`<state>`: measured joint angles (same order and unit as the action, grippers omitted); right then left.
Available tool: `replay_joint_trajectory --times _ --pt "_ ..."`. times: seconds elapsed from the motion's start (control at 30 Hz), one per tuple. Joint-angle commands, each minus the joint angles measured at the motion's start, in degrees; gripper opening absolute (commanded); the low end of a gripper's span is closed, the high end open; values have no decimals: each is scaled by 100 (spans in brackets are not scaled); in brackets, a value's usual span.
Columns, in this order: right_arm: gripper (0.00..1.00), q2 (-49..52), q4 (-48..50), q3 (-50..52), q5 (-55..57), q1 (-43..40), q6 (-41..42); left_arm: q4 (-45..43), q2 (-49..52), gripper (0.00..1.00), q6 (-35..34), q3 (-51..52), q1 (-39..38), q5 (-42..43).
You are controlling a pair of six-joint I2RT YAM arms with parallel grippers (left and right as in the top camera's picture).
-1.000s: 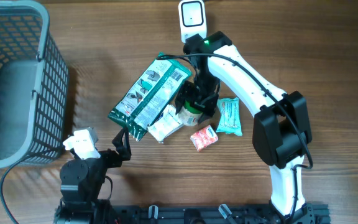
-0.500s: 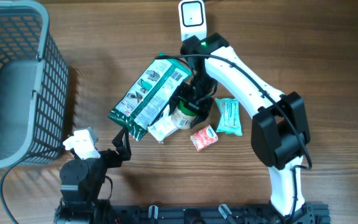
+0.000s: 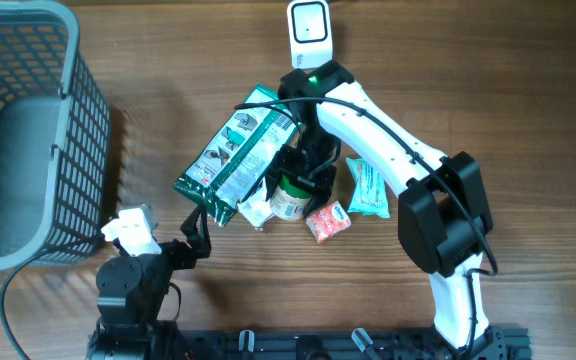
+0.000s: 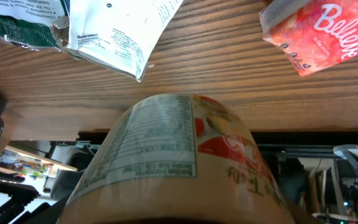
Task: Scan the item barcode
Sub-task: 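Lift the green-lid jar with the right gripper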
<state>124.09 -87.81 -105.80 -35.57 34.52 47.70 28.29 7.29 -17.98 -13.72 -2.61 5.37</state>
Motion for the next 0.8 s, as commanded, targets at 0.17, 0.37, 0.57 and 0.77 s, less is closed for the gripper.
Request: replay_joint_trajectory --times 0.17,0.37,0.57,0.77 --pt "52 -13 369 -118 236 17 197 -15 -15 100 -50 42 28 -76" --pt "52 -15 920 -118 299 -9 111 -15 -15 100 -50 42 28 -76" --pt "51 -24 1261 -120 824 -236 -278 -15 -15 100 -50 42 28 -76" --pt "50 -24 1532 -125 927 -627 -807 -15 -15 100 -50 42 28 -76"
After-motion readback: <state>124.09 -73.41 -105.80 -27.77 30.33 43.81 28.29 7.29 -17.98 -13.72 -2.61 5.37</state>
